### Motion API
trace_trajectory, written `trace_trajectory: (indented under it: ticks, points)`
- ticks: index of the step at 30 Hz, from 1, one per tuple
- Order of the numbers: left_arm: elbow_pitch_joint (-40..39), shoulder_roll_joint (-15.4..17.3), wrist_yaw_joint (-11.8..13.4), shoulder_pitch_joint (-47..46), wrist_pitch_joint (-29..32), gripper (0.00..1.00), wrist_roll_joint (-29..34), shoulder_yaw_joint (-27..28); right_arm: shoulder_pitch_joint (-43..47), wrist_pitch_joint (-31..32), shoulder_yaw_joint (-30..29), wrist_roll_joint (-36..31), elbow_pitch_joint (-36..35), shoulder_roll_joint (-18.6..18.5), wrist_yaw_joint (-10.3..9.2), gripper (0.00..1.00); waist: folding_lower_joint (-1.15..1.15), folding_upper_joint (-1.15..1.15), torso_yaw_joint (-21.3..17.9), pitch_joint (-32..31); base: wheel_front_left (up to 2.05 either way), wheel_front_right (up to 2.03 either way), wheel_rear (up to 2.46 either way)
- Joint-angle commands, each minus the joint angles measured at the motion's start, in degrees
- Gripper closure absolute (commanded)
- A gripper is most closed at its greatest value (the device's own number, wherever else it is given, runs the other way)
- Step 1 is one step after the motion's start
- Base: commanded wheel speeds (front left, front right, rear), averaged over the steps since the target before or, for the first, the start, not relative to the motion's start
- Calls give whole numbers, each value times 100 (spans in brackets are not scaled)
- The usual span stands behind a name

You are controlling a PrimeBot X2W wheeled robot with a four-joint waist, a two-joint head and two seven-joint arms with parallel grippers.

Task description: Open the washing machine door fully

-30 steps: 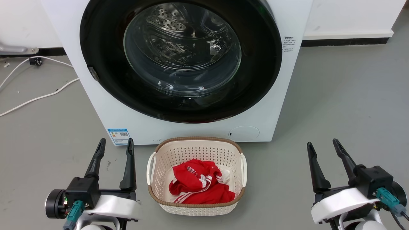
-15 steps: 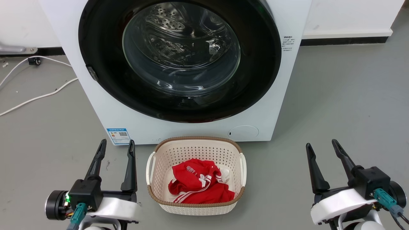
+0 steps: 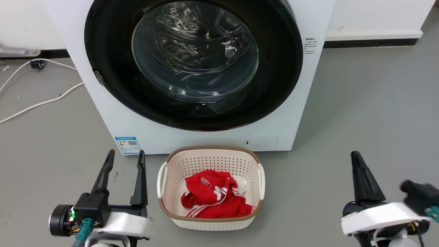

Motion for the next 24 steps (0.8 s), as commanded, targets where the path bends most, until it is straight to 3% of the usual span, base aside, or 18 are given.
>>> trace_trajectory:
  ticks: [1,11,14,18,24]
  points:
    - [-16,-9,-1,77,-15,0,-7,12,-77,-82,-9,496,50,18,-2,100,0,0,2,-5,0,0,0]
    - [-6,-17,16,25,-15,0,-37,11,-638,-502,4,4898,443,17,-1,100,0,0,8,17,0,0,0]
    - [-32,-20,25,-21,-15,0,-40,14,-979,-515,-145,5905,509,11,-1,100,0,0,5,66,0,0,0]
    - [-70,-22,24,-123,-15,0,-51,30,-1589,-513,-349,6861,714,13,-1,100,0,0,7,174,0,0,0]
    - [-131,-24,-16,-287,-15,0,-59,45,-2824,-85,-517,7373,1476,-240,-1,100,0,0,52,411,0,0,0]
